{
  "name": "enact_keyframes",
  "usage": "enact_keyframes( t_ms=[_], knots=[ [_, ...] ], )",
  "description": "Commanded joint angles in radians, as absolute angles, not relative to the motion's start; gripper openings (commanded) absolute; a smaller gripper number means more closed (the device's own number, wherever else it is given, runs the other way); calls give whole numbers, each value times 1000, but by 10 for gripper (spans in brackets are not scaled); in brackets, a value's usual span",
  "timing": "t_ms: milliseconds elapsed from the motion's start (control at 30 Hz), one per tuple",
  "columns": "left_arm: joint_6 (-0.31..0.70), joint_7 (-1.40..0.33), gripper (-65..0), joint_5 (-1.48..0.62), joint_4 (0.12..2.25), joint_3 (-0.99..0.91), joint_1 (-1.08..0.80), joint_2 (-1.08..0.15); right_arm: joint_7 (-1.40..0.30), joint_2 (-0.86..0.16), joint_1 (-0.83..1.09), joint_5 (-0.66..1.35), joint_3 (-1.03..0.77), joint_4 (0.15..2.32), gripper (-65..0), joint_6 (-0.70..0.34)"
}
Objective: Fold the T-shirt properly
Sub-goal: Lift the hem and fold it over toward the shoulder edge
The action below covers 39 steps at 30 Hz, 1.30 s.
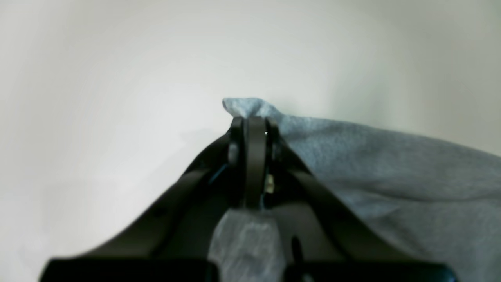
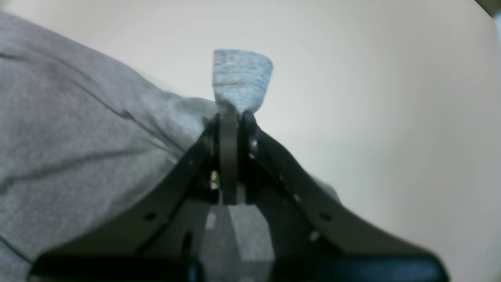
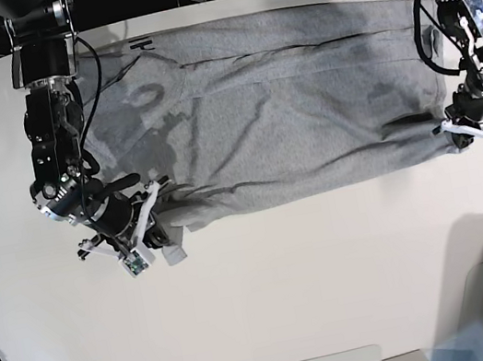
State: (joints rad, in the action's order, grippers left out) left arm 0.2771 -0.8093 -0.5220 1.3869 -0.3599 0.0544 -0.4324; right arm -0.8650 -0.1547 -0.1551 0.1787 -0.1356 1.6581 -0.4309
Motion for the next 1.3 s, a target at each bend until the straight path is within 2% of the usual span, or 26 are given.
enact_keyframes(
  t_ms=[0,400,600,700,933,1167,1267],
  knots=[
    [282,-786,-650,-532,1419,-366,64,-453,-837,-163,-163,183,-154,1699,-650,-430],
    [282,-786,-650,-532,1463,-366,-27,-455,-839,-163,21,185,-280,1911,-650,-433],
    [282,-788,-650,-532,1567,-367,-110,-455,-952,-157,62,185,-364,2012,-650,-450],
    [282,-828,-650,-532,1581,-367,-133,-453,-966,-154,93,185,-367,2043,-650,-489],
    [282,-851,-650,-532,1610,-369,-200,-452,-964,-154,191,186,-384,2064,-650,-496],
    [282,-860,-650,-532,1722,-438,-292,-449,-964,-162,277,410,-510,2066,-650,-498],
    [282,-860,-650,-532,1732,-437,-317,-449,-963,-163,305,440,-532,2066,-650,-498]
  ],
)
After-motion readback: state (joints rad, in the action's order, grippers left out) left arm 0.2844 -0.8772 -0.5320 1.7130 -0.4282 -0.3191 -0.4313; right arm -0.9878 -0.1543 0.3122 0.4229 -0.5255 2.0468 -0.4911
